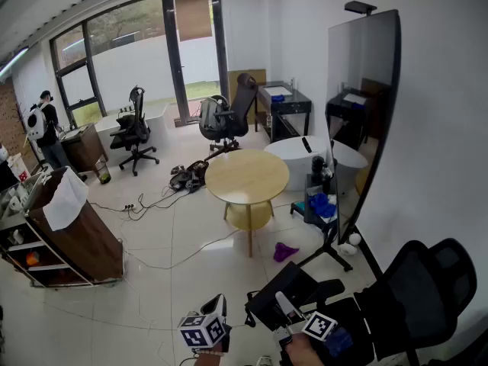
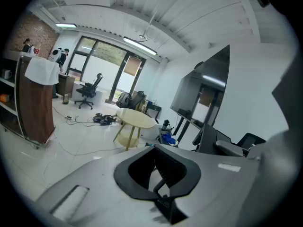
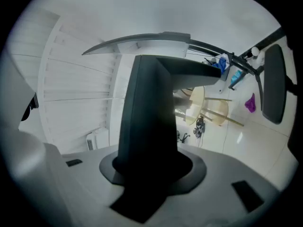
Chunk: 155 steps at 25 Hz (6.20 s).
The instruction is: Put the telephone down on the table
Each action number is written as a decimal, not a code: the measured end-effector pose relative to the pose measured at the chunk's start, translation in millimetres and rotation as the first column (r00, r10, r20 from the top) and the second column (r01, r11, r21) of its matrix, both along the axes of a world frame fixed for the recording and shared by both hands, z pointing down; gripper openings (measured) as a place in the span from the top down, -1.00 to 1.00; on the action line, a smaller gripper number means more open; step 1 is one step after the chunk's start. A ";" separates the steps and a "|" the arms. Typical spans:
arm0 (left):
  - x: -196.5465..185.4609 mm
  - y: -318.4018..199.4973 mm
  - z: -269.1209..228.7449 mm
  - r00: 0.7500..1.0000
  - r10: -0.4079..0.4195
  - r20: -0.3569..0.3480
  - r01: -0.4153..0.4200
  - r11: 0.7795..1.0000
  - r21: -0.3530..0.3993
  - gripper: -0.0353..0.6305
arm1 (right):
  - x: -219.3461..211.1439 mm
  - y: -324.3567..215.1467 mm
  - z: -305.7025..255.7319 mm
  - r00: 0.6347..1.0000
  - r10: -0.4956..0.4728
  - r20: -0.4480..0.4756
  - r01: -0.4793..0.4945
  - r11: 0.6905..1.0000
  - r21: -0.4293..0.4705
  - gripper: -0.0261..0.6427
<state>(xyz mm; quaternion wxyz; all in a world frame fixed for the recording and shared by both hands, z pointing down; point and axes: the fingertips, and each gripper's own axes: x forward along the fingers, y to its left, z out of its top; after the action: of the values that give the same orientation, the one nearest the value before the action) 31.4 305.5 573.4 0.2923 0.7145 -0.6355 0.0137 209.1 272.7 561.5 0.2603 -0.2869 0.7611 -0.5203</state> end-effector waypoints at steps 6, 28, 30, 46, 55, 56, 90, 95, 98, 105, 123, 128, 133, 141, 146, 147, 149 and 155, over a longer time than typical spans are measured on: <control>13.2 -18.4 -0.7 0.999 0.020 0.049 -0.020 1.000 -0.006 0.94 | 9.6 -25.3 11.1 1.000 0.007 0.008 -0.007 1.000 -0.006 0.43; -73.1 -187.6 16.5 0.997 0.073 -0.003 -0.073 0.996 -0.041 0.94 | -66.7 -181.0 17.9 0.997 0.073 -0.015 -0.073 0.997 -0.032 0.43; -89.8 -208.1 12.6 0.997 0.079 -0.001 -0.079 0.996 -0.040 0.94 | -79.6 -201.1 13.5 0.996 0.085 -0.014 -0.085 0.996 -0.026 0.43; -189.0 -304.3 8.0 0.989 0.126 -0.074 -0.127 0.992 -0.005 0.94 | -174.4 -301.9 0.5 0.986 0.149 -0.069 -0.149 0.989 0.005 0.43; -196.3 -334.5 3.5 0.982 0.160 -0.101 -0.160 0.987 0.004 0.94 | -198.1 -321.7 -16.0 0.987 0.145 -0.062 -0.144 0.989 0.019 0.43; -195.6 -337.6 1.9 0.981 0.165 -0.099 -0.165 0.986 0.008 0.94 | -198.9 -323.9 -17.0 0.988 0.146 -0.059 -0.145 0.989 0.019 0.43; -168.5 -569.8 51.6 0.970 0.232 -0.067 -0.238 0.966 -0.102 0.94 | -222.9 -595.6 84.5 0.980 -0.148 -0.135 0.147 0.989 -0.020 0.43; -176.6 -601.9 67.4 0.976 0.205 -0.074 -0.214 0.967 -0.140 0.94 | -241.9 -643.9 116.4 0.941 -0.288 -0.179 0.284 0.958 -0.045 0.44; -179.1 -621.3 77.6 0.979 0.188 -0.078 -0.198 0.968 -0.155 0.94 | -256.5 -664.5 132.4 0.899 -0.393 -0.194 0.389 0.919 -0.055 0.44; -184.3 -644.0 91.2 0.985 0.149 -0.085 -0.163 0.970 -0.183 0.94 | -315.2 -677.1 137.3 0.777 -0.592 -0.213 0.599 0.800 -0.037 0.44; -190.3 -653.4 115.4 0.992 0.110 -0.061 -0.121 0.964 -0.237 0.94 | -291.3 -731.3 232.8 0.731 -0.648 -0.214 0.626 0.762 -0.167 0.44; -192.5 -651.9 120.6 0.993 0.099 -0.065 -0.113 0.962 -0.250 0.94 | -286.6 -732.2 237.4 0.714 -0.663 -0.227 0.644 0.748 -0.160 0.44; -188.1 -653.6 122.7 0.992 0.105 -0.073 -0.120 0.961 -0.248 0.94 | -283.4 -730.9 247.3 0.675 -0.672 -0.305 0.661 0.734 -0.153 0.42; -190.8 -657.8 121.4 0.992 0.104 -0.074 -0.119 0.962 -0.246 0.94 | -279.6 -731.9 253.7 0.607 -0.699 -0.377 0.688 0.700 -0.192 0.35; -192.3 -658.2 120.1 0.993 0.099 -0.070 -0.113 0.962 -0.247 0.94 | -273.6 -735.8 259.4 0.572 -0.689 -0.444 0.670 0.706 -0.231 0.21; -192.3 -658.5 119.8 0.993 0.098 -0.070 -0.112 0.963 -0.247 0.94 | -271.6 -737.1 261.3 0.562 -0.685 -0.464 0.663 0.708 -0.241 0.16; -191.4 -658.6 120.2 0.993 0.099 -0.070 -0.113 0.962 -0.247 0.94 | -268.1 -738.9 265.0 0.547 -0.674 -0.497 0.649 0.716 -0.256 0.08; -182.3 -659.2 121.8 0.991 0.117 -0.071 -0.131 0.960 -0.248 0.94 | -256.4 -744.0 273.4 0.516 -0.619 -0.592 0.598 0.756 -0.268 -0.10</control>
<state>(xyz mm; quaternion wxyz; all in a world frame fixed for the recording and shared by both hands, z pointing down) -150.9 -353.6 695.2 0.3970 0.7100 -0.5742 0.0928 -47.3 -471.3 834.8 -0.2229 -0.1680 0.8451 -0.4559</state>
